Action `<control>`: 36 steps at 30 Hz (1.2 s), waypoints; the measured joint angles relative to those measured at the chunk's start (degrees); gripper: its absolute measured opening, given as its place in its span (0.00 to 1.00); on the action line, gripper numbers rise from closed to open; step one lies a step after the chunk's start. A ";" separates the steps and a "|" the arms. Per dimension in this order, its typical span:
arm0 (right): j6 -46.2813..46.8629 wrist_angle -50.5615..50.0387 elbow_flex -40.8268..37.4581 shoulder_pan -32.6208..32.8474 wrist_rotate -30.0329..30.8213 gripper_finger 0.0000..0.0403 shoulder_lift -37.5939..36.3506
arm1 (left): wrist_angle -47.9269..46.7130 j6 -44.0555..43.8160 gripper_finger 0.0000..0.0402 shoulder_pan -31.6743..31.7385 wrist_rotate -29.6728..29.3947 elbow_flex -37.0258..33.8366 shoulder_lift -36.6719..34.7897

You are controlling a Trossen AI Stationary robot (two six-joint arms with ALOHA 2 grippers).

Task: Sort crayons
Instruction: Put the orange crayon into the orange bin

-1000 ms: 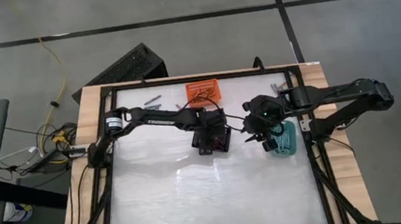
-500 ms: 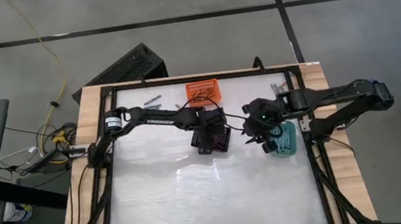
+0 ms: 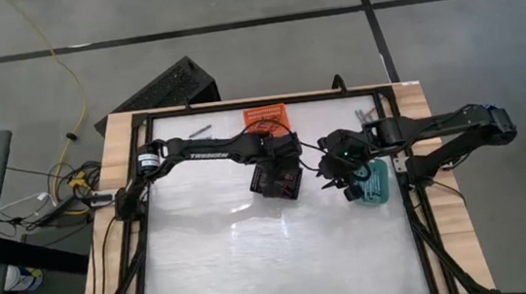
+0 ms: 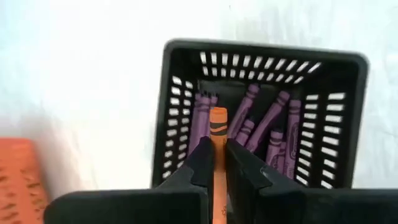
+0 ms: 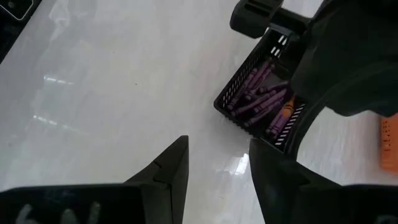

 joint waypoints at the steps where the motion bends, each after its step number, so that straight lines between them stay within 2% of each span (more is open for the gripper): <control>1: 0.00 0.00 -0.01 0.00 0.00 0.40 0.00 | -0.41 0.46 0.03 0.02 -0.25 0.72 0.00; 9: -0.07 0.08 0.00 0.02 0.02 0.40 -0.02 | -2.00 7.09 0.03 3.66 -10.87 3.46 -0.07; 18: -0.26 0.08 -0.02 0.02 -0.02 0.40 -0.02 | 1.60 12.71 0.03 10.97 -12.96 6.01 -0.15; 21: -0.28 0.12 -0.02 0.02 -0.02 0.40 -0.02 | 3.68 14.68 0.03 13.74 -11.84 6.02 0.07; 28: -0.31 0.35 -0.02 0.02 -0.04 0.40 -0.02 | 6.04 13.89 0.04 19.39 -4.67 4.89 0.28; 33: -0.71 0.60 -0.02 -0.03 -0.04 0.40 -0.02 | 5.73 13.68 0.15 20.37 2.18 4.87 0.28; 36: -0.70 0.58 -0.02 -0.02 -0.04 0.40 -0.02 | 6.14 13.69 0.23 20.34 3.11 4.86 0.28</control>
